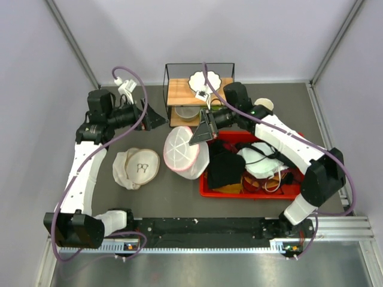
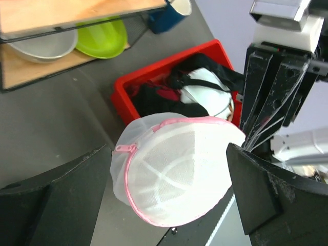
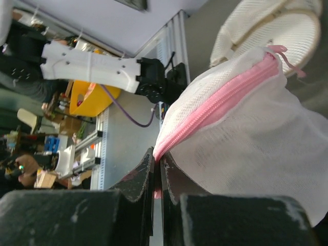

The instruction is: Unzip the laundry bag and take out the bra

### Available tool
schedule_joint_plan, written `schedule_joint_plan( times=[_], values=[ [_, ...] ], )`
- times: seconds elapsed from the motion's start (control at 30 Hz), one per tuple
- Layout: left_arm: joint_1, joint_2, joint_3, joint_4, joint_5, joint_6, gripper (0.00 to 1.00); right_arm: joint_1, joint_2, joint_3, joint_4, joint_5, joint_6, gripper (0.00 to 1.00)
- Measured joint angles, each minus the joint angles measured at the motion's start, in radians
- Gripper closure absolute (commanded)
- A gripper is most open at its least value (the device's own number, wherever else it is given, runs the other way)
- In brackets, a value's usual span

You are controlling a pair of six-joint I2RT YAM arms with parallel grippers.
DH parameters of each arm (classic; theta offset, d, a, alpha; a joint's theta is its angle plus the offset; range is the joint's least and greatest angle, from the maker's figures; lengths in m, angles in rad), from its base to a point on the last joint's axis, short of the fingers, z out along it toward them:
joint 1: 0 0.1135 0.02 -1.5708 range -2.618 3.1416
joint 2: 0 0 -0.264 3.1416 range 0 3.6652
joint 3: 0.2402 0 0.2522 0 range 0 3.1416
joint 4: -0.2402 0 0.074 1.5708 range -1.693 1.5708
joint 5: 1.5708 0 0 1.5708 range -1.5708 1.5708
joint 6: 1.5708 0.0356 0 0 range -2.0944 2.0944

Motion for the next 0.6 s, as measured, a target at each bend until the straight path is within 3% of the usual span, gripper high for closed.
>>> schedule_joint_plan(
  times=[0.33, 0.6],
  values=[
    [-0.006, -0.047, -0.153, 0.089, 0.205, 0.052, 0.01, 0.0, -0.003, 0.0, 0.006, -0.249, -0.095, 1.0],
    [-0.021, -0.041, -0.241, 0.231, 0.305, 0.035, 0.01, 0.011, 0.019, 0.031, 0.007, -0.335, -0.109, 1.0]
  ],
)
